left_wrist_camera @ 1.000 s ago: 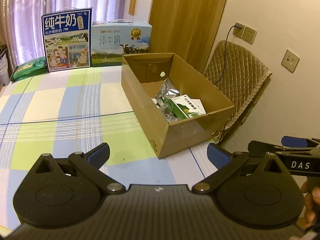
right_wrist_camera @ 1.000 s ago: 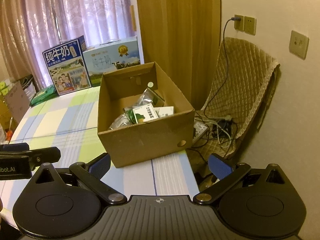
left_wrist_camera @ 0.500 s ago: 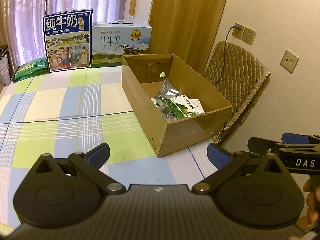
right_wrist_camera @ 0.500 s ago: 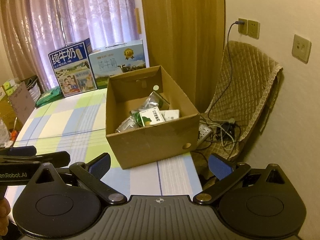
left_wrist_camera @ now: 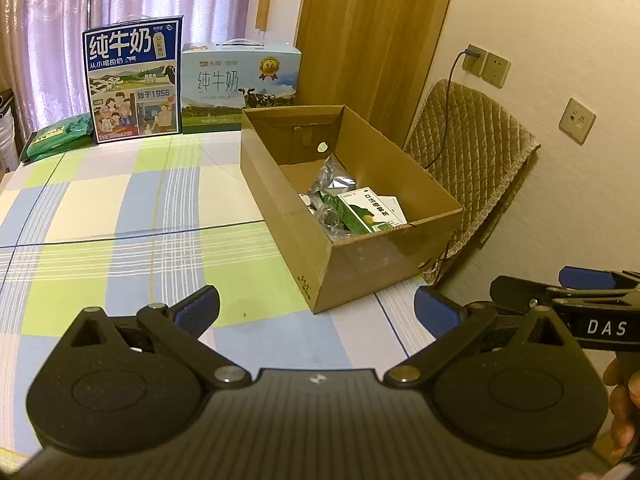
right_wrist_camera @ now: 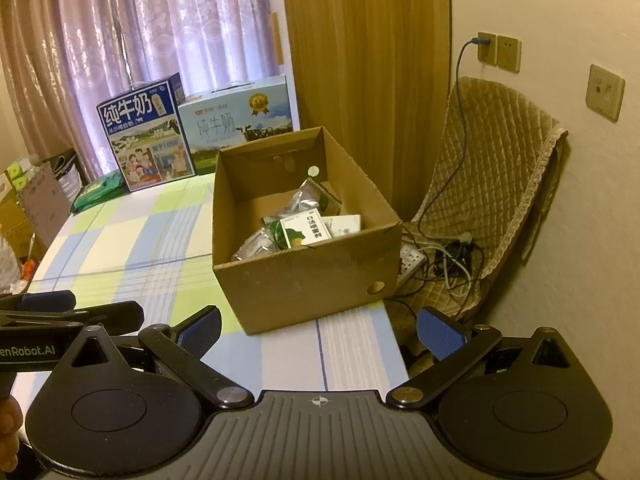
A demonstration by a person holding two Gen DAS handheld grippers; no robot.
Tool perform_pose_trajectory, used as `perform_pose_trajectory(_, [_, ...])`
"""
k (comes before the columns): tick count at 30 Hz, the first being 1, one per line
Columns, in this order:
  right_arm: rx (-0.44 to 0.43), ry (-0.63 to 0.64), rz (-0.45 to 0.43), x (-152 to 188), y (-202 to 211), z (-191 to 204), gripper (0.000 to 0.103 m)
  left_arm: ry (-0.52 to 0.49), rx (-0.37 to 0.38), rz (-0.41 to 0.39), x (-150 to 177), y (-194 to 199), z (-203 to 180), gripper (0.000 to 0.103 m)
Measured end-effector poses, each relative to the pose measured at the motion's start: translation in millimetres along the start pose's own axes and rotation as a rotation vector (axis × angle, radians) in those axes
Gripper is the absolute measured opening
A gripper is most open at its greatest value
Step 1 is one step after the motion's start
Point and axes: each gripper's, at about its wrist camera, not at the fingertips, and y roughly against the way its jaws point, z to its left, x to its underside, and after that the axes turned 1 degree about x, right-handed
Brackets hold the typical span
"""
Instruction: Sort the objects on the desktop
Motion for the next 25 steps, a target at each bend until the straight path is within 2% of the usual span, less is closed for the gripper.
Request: perform_pose_trajectory(25, [-0.002, 0.011, 0.011, 3.9, -3.2, 8.2, 0.101, 0.001, 0.017, -0.003, 3.5, 1.5, 3.4, 0.102])
